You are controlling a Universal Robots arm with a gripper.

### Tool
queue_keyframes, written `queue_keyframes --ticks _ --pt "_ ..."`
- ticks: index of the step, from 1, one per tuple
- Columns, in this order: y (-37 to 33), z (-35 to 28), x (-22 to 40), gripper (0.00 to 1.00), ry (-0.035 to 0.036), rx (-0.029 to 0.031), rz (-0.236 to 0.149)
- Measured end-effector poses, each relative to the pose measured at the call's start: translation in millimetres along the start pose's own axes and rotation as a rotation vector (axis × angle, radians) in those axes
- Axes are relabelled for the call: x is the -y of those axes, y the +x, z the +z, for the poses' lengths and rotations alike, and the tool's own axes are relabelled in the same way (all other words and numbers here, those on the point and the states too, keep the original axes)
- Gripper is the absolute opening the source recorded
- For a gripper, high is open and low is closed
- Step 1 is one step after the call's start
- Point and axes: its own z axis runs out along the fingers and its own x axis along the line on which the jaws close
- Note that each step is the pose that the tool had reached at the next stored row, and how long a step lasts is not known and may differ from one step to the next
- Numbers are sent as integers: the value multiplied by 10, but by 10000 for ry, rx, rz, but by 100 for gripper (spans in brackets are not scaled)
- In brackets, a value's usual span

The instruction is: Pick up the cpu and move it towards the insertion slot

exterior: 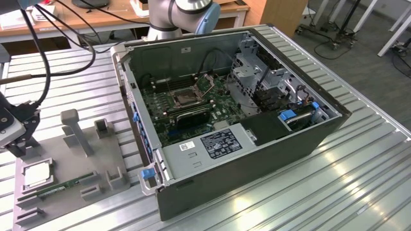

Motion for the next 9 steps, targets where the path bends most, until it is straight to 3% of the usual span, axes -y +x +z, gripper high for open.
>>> queue_keyframes --ticks 9 --pt "1 66 34 11 0 0 1"
